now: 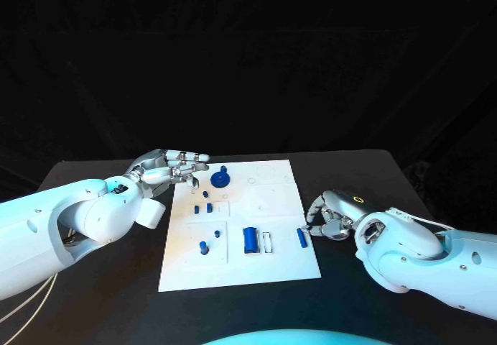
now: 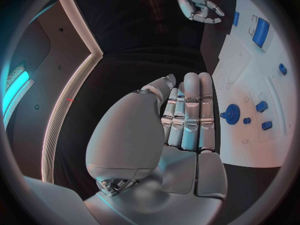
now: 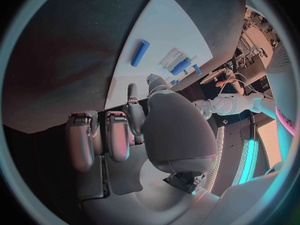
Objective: Assemble the parts on the task board
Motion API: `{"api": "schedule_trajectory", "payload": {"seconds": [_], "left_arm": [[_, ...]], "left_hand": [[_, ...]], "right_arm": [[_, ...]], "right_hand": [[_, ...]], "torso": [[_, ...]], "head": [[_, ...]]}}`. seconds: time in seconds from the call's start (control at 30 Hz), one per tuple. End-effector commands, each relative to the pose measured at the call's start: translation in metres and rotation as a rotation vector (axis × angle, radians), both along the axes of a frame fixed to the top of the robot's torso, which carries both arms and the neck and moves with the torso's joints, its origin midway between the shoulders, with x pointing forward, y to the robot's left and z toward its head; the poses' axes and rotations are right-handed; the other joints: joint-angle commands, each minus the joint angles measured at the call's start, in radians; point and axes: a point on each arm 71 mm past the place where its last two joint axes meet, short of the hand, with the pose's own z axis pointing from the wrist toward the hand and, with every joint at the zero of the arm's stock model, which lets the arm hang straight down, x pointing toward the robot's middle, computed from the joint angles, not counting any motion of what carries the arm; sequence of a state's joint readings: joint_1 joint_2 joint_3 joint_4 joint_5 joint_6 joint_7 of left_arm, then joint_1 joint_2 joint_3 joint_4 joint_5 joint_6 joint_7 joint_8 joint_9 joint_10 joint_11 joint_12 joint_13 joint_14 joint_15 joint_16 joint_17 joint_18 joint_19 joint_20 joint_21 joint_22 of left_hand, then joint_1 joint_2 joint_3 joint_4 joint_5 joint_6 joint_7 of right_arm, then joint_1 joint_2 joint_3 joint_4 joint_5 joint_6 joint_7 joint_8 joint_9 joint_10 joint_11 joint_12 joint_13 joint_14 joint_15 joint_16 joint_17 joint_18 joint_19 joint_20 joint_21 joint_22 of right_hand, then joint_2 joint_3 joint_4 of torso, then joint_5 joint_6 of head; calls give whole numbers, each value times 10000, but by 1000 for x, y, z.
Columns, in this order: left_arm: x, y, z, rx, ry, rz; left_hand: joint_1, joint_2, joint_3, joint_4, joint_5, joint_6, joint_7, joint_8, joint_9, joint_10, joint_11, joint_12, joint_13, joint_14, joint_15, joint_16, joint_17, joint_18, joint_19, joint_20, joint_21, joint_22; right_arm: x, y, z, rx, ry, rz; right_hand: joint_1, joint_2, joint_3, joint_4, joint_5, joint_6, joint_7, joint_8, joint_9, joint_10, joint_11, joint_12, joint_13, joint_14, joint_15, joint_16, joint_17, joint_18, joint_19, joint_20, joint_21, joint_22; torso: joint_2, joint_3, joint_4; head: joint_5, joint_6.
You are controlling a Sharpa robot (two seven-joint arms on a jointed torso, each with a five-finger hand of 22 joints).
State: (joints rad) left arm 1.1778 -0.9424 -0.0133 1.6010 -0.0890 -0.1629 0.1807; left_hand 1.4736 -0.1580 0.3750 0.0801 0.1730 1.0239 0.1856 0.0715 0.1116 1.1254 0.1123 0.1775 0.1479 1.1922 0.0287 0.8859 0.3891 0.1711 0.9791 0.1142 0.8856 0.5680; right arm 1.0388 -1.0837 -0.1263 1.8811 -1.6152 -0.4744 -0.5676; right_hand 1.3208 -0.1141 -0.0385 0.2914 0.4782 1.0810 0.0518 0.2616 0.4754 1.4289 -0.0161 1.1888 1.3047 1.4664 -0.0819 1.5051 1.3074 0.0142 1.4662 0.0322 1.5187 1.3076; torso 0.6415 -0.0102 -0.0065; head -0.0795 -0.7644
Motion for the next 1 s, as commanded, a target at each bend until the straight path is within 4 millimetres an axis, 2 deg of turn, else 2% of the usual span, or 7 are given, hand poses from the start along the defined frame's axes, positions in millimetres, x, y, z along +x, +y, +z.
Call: {"api": "schedule_trajectory", "payload": {"seconds": [0.03,0.23,0.37,1.0], "left_arm": [[-1,-3,1,-62,-78,-144],[-1,-3,1,-67,-71,-167],[-1,-4,1,-68,-66,-177],[-1,-3,1,-58,-45,-183]], "left_hand": [[-41,22,-36,0,-9,-85,-9,45,-9,-72,-7,31,10,-59,8,-33,-10,127,-16,46,-55,-7],[-41,22,-36,0,-9,-85,-9,45,-9,-72,-7,31,10,-59,8,-33,-10,127,-16,46,-55,-7],[-41,22,-36,0,-9,-85,-9,45,-9,-72,-7,31,10,-59,8,-33,-10,127,-16,46,-55,-7],[-41,22,-36,0,-9,-85,-9,45,-9,-72,-7,31,10,-59,8,-33,-10,127,-16,46,-55,-7]], "right_arm": [[0,2,-5,-469,-346,-118],[-4,9,-19,-538,-139,-81],[-4,12,-24,-589,-60,-69],[-4,15,-32,-900,219,0]], "right_hand": [[-184,8,83,10,54,4,90,-69,-12,-62,14,9,21,730,63,-52,1191,-8,772,43,-70,2453],[-387,-78,176,8,155,15,97,-103,-13,-75,22,-29,1,723,70,-79,1149,8,740,52,-141,2432],[-486,-123,207,8,200,27,98,-114,-10,-80,26,-42,-5,720,73,-88,1138,12,733,56,-158,2427],[-753,-230,263,7,249,119,77,-93,24,-48,15,8,33,731,67,-76,1173,6,747,57,-131,2436]], "torso": [[8,6,13],[9,0,-2],[5,11,-1],[-2,-3,5]], "head": [[-21,-6],[23,-25],[48,-54],[87,-67]]}}
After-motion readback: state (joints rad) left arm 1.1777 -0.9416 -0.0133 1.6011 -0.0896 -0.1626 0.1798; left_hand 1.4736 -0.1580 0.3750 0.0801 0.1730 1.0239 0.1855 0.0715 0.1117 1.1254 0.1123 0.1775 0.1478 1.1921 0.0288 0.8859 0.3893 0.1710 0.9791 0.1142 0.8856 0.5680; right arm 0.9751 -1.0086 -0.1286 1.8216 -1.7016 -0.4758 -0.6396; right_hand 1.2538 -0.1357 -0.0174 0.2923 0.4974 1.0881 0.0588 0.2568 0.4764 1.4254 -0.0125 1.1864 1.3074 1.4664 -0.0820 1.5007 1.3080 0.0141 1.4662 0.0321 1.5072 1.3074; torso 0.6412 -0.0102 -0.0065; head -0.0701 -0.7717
